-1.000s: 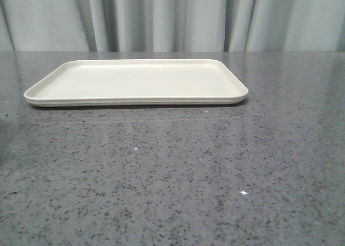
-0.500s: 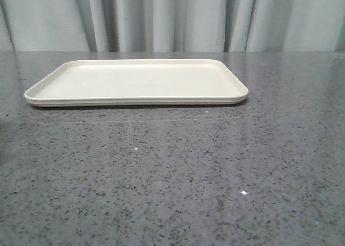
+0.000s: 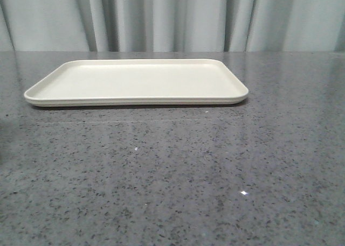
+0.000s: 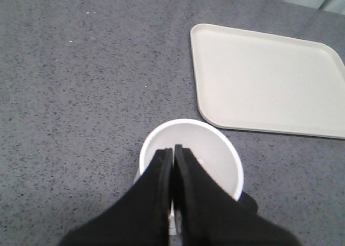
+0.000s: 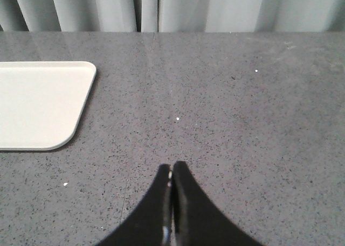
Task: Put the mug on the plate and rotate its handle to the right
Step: 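Grasp the white mug's rim with the left gripper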
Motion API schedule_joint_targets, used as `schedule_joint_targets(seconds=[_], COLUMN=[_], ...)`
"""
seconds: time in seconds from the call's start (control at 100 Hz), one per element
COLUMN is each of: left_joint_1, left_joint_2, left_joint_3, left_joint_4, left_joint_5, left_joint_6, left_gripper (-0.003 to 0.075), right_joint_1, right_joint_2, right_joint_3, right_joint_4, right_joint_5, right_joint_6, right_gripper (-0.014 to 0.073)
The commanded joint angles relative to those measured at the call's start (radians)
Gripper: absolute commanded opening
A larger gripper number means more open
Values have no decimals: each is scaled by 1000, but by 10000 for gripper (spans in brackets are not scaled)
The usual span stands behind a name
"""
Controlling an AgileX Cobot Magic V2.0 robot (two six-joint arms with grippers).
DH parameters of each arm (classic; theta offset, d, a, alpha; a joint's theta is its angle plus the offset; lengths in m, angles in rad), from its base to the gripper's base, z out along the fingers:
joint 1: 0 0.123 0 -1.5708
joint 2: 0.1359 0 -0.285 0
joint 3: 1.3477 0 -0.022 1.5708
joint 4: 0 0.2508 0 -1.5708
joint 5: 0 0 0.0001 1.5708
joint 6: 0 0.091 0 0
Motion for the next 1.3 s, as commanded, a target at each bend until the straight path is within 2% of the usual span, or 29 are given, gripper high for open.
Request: schedule_joint_targets(seconds=[0.0, 0.23, 0.64, 0.69, 0.76, 0.93, 1.0, 1.1, 1.29], left_joint_1=[6, 6, 6, 6, 6, 6, 6, 6, 6], left_joint_2=[36, 43, 43, 43, 43, 43, 43, 43, 84], left_joint_3=[-53, -55, -55, -55, -55, -55, -55, -55, -55], left_joint_4=[-52, -63, -64, -69, -91, -127, -127, -127, -123], left_joint_5=[-40, -38, -10, -8, -6, -13, -13, -13, -11], left_joint_6=[23, 26, 50, 87, 134, 161, 161, 161, 159], left_gripper=[-20, -20, -12, 18, 104, 458, 559, 599, 599], right_joint_1=[2, 2, 2, 2, 2, 2, 2, 2, 2], right_joint_2=[69, 168, 185, 185, 185, 185, 185, 185, 185], right_joint_3=[-79, -119, -119, -119, -119, -119, -119, -119, -119], right_joint_4=[1, 2, 2, 2, 2, 2, 2, 2, 2], right_joint_5=[-22, 92, 87, 87, 87, 87, 87, 87, 85], right_joint_6=[-1, -1, -1, -1, -1, -2, -2, -2, -2], right_gripper=[-66, -66, -57, -29, 50, 346, 456, 532, 531])
